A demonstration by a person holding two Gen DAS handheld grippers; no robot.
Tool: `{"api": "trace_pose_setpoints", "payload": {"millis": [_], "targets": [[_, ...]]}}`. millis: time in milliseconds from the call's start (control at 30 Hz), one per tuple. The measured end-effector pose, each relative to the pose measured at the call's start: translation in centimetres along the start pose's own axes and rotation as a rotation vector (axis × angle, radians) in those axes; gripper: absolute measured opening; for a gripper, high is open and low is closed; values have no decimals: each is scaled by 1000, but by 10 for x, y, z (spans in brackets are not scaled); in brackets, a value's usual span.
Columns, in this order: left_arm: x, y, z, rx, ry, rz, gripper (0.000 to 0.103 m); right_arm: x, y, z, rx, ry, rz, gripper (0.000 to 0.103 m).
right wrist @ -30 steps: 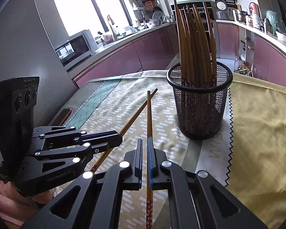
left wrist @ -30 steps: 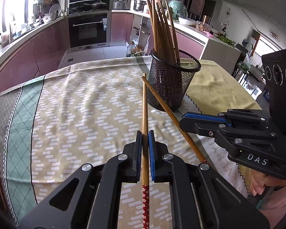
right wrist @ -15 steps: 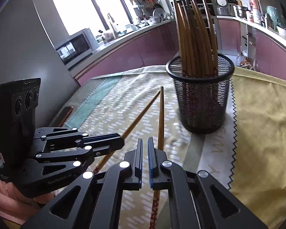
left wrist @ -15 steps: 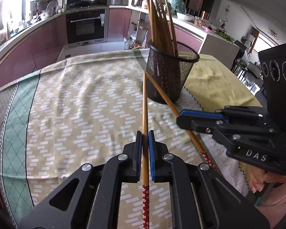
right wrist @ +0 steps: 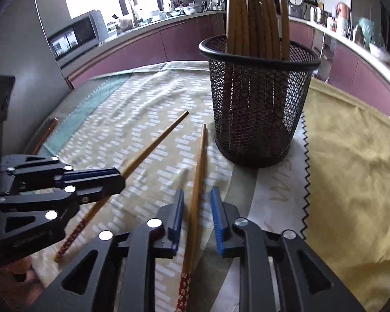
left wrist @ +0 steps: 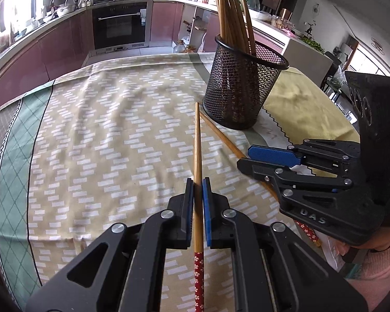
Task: Organize utensils
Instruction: 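Lift the chopstick in the right tool while the left tool lifts its own, then raise both held chopsticks upright and carry them over the mesh holder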
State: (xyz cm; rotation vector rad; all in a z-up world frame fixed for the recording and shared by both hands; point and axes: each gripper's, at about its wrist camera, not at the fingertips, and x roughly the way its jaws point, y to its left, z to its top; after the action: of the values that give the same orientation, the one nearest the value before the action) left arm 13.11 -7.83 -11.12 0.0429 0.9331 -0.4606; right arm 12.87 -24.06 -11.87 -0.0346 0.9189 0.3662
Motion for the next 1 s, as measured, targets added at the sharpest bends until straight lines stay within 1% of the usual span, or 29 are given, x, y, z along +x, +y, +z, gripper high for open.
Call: {"api": "trace_pose_setpoints", "payload": {"millis": [67,100,133,267,467,700,1000], "targets": [[-1,0,1,1,-4,4,7,1,3,1,-13,0,-22,13],[-1,0,1,0,-6,5,7,2,3,2,-11,0,-18,7],[-2,-1,1,1,-8,7,7,1,2,2,-2,1,-3,6],[-6,0,1,0,-17,12,7,-4,-3,2,32,-16,27,6],[-14,0,1,-3,-35,10,7,-31,-9,2,55,-88,99,6],[-23,-5,4,4,-61,5,8,-55,-5,3,58,-153,170,6],[-39,-9,6,6,-97,-10,8,-79,-7,3,70,-220,203,6]]}}
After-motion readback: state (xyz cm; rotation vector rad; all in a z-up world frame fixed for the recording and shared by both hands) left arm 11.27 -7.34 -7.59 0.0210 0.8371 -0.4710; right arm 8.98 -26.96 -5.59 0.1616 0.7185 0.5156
